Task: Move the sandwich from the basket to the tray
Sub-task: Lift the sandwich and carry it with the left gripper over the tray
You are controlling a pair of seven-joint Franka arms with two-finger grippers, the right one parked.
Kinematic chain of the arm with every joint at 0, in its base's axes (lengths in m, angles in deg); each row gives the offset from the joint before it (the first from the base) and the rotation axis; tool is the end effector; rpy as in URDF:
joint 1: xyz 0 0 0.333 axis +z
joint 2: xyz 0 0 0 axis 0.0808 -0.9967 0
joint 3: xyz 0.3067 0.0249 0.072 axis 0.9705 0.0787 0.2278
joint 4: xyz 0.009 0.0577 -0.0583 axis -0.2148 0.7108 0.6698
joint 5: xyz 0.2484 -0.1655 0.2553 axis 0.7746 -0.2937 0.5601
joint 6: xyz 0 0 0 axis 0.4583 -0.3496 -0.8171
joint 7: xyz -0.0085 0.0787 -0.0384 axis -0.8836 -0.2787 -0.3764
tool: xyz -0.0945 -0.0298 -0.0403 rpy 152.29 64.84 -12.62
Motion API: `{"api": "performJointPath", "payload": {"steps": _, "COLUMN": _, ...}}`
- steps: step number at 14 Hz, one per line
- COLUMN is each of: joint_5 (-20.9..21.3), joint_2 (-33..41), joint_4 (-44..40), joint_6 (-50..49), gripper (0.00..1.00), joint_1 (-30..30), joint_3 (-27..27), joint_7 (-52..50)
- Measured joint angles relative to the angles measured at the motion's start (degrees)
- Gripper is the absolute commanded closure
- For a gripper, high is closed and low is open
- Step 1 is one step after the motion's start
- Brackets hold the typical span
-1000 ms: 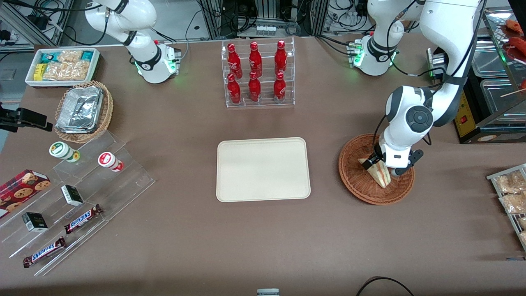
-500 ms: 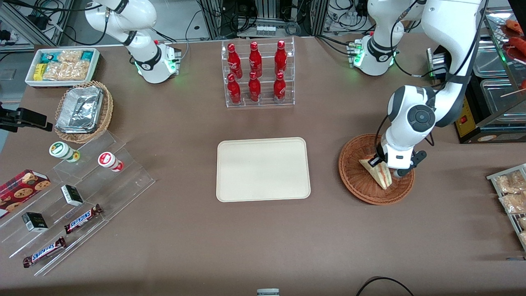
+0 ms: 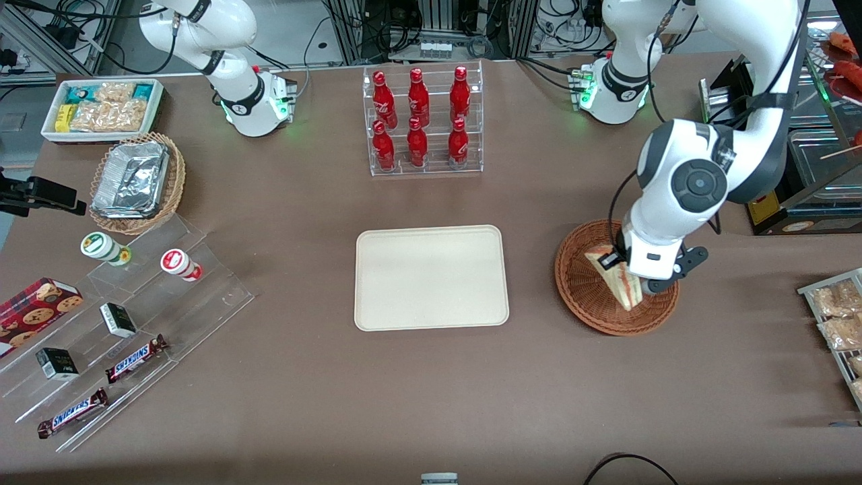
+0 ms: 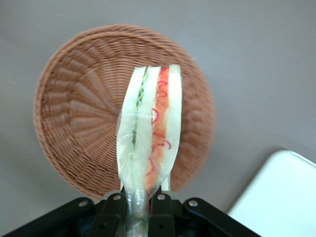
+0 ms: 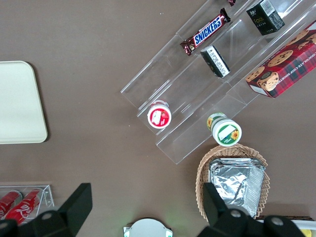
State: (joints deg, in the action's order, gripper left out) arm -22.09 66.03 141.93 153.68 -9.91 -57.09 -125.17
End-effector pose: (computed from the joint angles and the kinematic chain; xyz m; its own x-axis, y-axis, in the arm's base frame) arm 0.5626 -0.1830 0.3876 0.8657 0.5003 -0.0174 0.4987 -0.8648 -0.0578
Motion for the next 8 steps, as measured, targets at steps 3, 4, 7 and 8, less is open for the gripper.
{"api": "performJointPath", "payload": {"steps": 3, "joint_5": -0.01, "joint_2": -3.25, "joint_4": -3.08, "joint_6": -0.03, "gripper": 1.0, "joint_1": -2.63, "joint_3": -3.7, "joint_7": -0.09}}
{"api": "performJointPath", "payload": {"steps": 4, "joint_5": -0.02, "joint_2": -5.06, "joint_4": -4.59, "joint_6": -0.01, "gripper": 1.0, "joint_1": -4.38, "joint_3": -4.05, "joint_7": -0.09}}
{"api": "performJointPath", "payload": {"steps": 7, "joint_5": -0.02, "joint_2": -11.84, "joint_4": -11.14, "joint_6": 0.01, "gripper": 1.0, "joint_1": -10.36, "joint_3": -4.26, "joint_7": -0.25}}
{"api": "performJointPath", "payload": {"steps": 8, "joint_5": -0.01, "joint_2": -14.07, "joint_4": -13.36, "joint_6": 0.01, "gripper": 1.0, "joint_1": -12.22, "joint_3": -4.29, "joint_7": -0.32}}
